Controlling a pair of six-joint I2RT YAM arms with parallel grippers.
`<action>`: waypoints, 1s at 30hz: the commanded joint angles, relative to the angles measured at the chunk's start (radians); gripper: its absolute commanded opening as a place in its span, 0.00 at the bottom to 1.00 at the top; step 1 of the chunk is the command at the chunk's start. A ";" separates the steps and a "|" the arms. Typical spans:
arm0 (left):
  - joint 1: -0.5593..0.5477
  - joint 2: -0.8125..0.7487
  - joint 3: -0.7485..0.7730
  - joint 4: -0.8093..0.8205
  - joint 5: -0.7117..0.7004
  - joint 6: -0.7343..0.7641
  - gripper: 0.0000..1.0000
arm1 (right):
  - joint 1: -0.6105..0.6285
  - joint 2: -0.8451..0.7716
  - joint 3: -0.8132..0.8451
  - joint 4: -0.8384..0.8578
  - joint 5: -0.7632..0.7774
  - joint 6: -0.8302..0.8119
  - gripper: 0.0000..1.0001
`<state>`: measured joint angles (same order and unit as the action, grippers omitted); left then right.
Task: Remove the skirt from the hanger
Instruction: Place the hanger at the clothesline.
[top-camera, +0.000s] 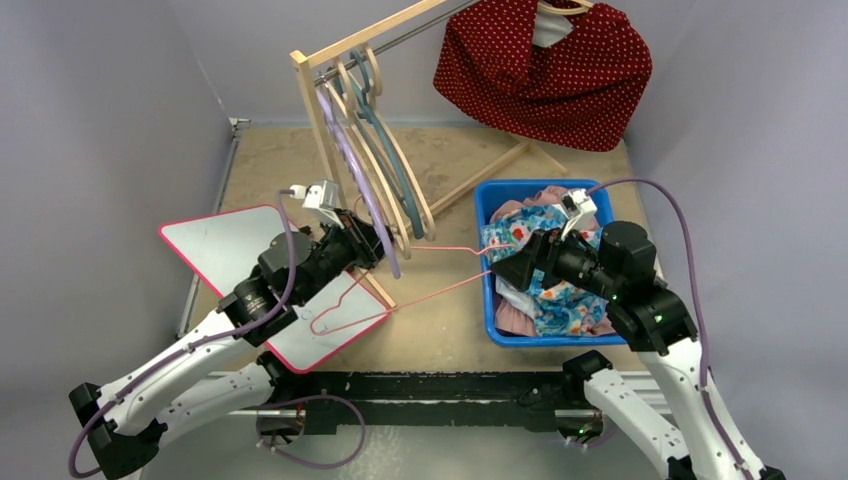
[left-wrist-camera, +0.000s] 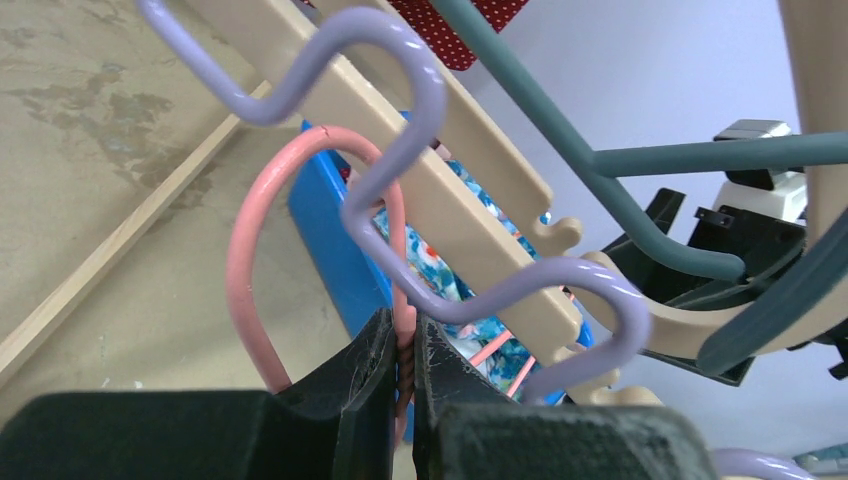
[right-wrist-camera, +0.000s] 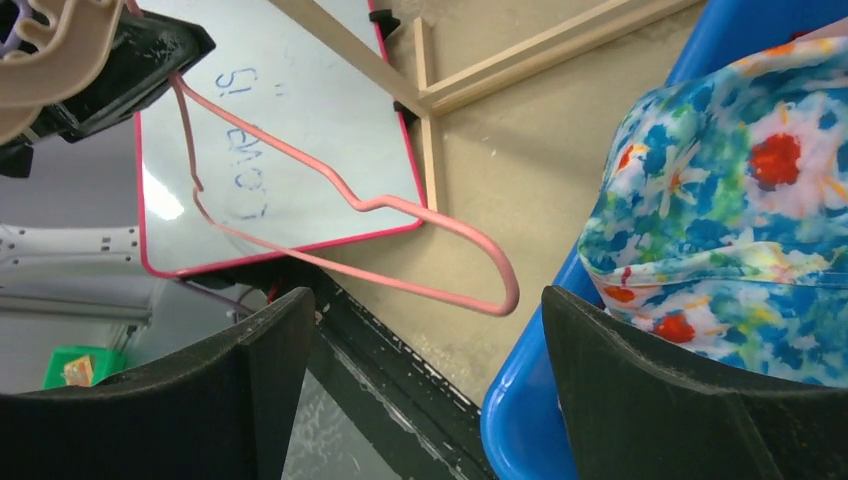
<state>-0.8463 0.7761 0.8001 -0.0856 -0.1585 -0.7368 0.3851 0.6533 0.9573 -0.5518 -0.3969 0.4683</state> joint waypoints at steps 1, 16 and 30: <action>0.003 -0.004 0.008 0.085 0.064 0.036 0.00 | -0.005 -0.003 -0.019 0.059 -0.108 -0.047 0.84; 0.003 0.002 -0.008 0.148 0.144 0.055 0.00 | -0.004 -0.120 -0.176 0.336 -0.291 0.056 0.60; 0.003 0.032 0.031 0.033 0.039 0.062 0.30 | -0.004 -0.212 -0.234 0.409 -0.125 0.091 0.00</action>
<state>-0.8440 0.8120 0.7918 -0.0254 -0.0555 -0.6930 0.3935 0.4538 0.6933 -0.1589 -0.6632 0.5781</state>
